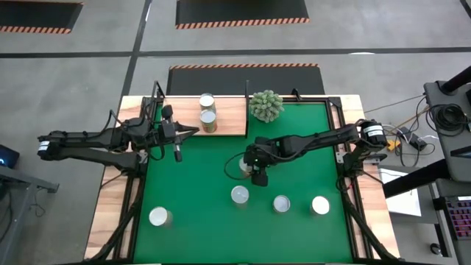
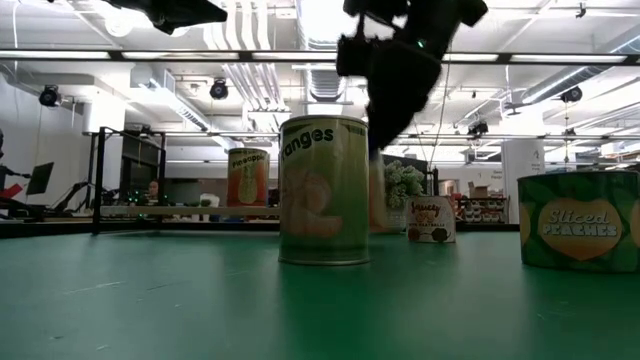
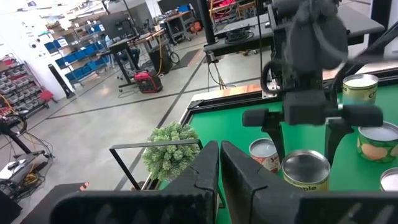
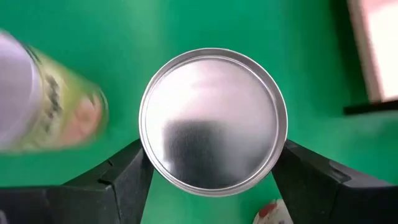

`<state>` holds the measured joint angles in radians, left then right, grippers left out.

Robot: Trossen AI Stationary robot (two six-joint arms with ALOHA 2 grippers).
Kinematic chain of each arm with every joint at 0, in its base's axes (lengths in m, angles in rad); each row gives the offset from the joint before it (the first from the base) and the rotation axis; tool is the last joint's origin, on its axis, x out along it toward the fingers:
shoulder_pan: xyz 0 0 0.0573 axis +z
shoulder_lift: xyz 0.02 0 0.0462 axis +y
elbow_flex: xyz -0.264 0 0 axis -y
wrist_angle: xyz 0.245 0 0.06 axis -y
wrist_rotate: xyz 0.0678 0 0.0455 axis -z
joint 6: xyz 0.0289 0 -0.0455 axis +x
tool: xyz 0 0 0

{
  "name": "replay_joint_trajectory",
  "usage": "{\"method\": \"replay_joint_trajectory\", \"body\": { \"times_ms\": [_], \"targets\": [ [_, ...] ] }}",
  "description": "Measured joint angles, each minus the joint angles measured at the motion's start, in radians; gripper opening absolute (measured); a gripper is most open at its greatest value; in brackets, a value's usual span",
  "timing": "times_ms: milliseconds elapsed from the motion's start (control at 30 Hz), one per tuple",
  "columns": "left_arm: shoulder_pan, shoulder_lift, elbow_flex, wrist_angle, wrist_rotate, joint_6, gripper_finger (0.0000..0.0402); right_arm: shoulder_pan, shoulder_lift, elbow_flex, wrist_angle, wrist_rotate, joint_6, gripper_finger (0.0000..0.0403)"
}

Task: Pick and place cans onto a shelf
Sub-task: Put the canned pineapple on the shelf

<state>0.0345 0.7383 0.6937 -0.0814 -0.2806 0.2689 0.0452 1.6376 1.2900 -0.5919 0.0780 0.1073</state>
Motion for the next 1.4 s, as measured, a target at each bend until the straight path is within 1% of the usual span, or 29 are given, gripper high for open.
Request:
{"method": "replay_joint_trajectory", "body": {
  "times_ms": [133,267,333,467,533,667,833,933,1000,1133,1233,1400],
  "targets": [
    [0.0,0.0,0.0,0.013,-0.018,0.009,0.0,0.0,-0.001,0.088,-0.001,0.038,0.044,0.0293],
    [0.0,-0.004,0.0,0.112,-0.147,0.05,0.0,-0.007,-0.001,0.186,-0.005,0.123,0.106,0.0288],
    [0.0,-0.013,0.0,0.144,-0.19,0.075,0.0,-0.016,-0.001,0.232,-0.003,0.153,0.112,0.0285],
    [0.0,-0.051,0.0,0.154,-0.186,0.089,0.0,-0.041,0.0,0.31,-0.009,0.197,0.164,0.0284],
    [0.0,-0.077,-0.001,0.153,-0.172,0.087,0.0,-0.055,0.0,0.344,-0.006,0.203,0.166,0.0284],
    [0.0,-0.127,-0.015,0.153,-0.141,0.061,0.0,-0.091,0.017,0.407,-0.02,0.203,0.146,0.0284],
    [0.0,-0.161,-0.035,0.155,-0.121,0.055,0.0,-0.141,0.098,0.526,-0.049,0.203,0.059,0.0284],
    [0.0,-0.167,-0.035,0.16,-0.121,0.051,0.0,-0.179,0.17,0.641,-0.127,0.203,0.025,0.0285],
    [0.0,-0.169,-0.035,0.159,-0.121,0.048,0.0,-0.207,0.22,0.735,-0.22,0.203,0.025,0.0285],
    [0.0,-0.169,-0.035,0.156,-0.121,0.048,0.0,-0.262,0.304,0.886,-0.394,0.202,0.077,0.0285],
    [0.0,-0.169,-0.035,0.152,-0.121,0.048,0.0,-0.288,0.353,0.92,-0.459,0.17,0.108,0.0285],
    [0.0,-0.169,-0.035,0.148,-0.121,0.048,0.0,-0.287,0.404,0.914,-0.465,0.148,0.109,0.0284]
  ]
}}
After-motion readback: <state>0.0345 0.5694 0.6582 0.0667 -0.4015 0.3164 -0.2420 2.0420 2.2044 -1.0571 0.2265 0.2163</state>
